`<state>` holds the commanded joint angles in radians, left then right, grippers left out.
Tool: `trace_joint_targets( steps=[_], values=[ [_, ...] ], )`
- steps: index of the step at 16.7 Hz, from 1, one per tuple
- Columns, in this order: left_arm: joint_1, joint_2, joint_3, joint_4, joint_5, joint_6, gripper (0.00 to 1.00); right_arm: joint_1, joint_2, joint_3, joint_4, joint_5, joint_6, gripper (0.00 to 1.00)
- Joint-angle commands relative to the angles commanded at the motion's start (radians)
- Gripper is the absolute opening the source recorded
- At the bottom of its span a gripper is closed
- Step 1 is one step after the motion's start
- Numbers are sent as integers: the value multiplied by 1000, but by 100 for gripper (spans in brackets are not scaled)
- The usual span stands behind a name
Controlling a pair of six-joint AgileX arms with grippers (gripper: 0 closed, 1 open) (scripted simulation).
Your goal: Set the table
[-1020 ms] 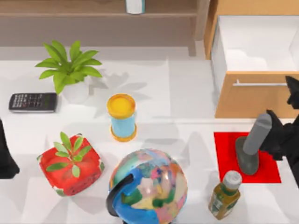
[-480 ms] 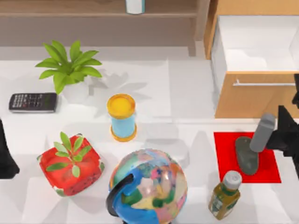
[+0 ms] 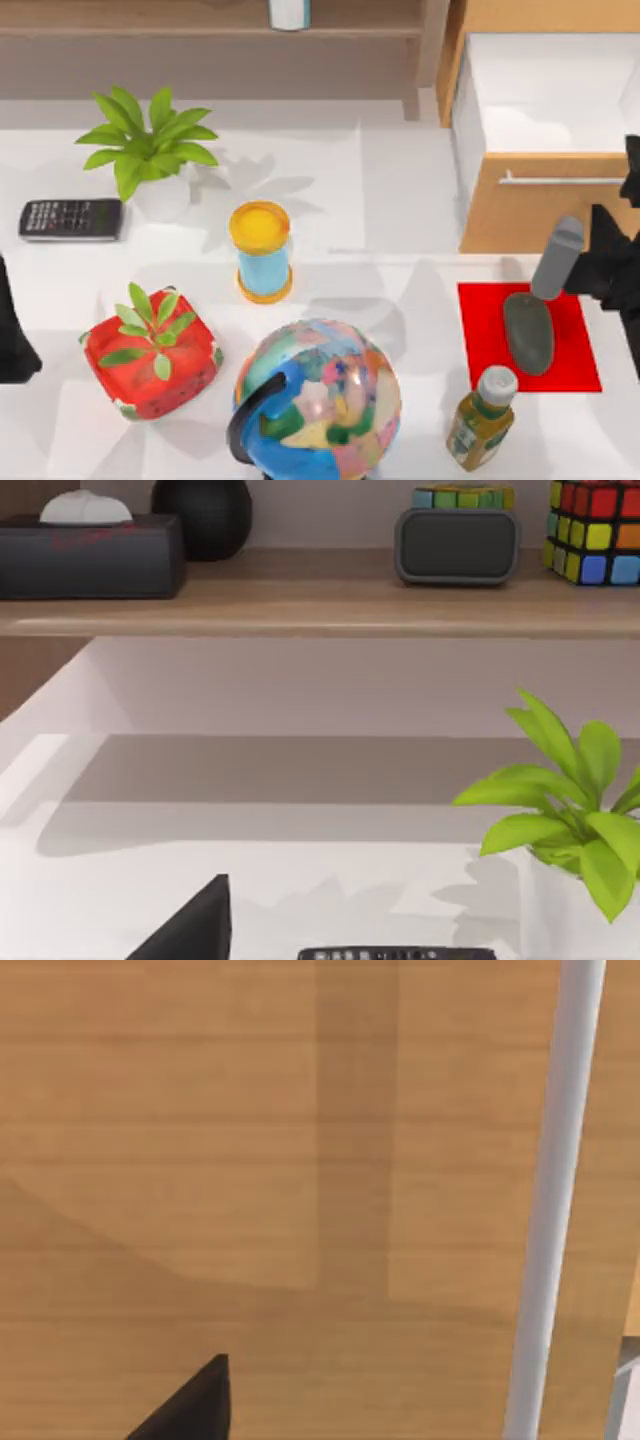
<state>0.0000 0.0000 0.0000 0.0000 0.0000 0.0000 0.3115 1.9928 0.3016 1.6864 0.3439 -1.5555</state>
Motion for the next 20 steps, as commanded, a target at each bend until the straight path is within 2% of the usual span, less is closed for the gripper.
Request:
trace_joint_targets(
  steps=[4, 17, 20],
  values=[
    [0, 0, 0, 0, 0, 0, 100, -3, 1, 8, -6, -3, 0, 100],
    [0, 0, 0, 0, 0, 0, 100, -3, 1, 8, -6, -3, 0, 2],
    [0, 0, 0, 0, 0, 0, 100, -3, 1, 8, -6, -3, 0, 0]
  ],
)
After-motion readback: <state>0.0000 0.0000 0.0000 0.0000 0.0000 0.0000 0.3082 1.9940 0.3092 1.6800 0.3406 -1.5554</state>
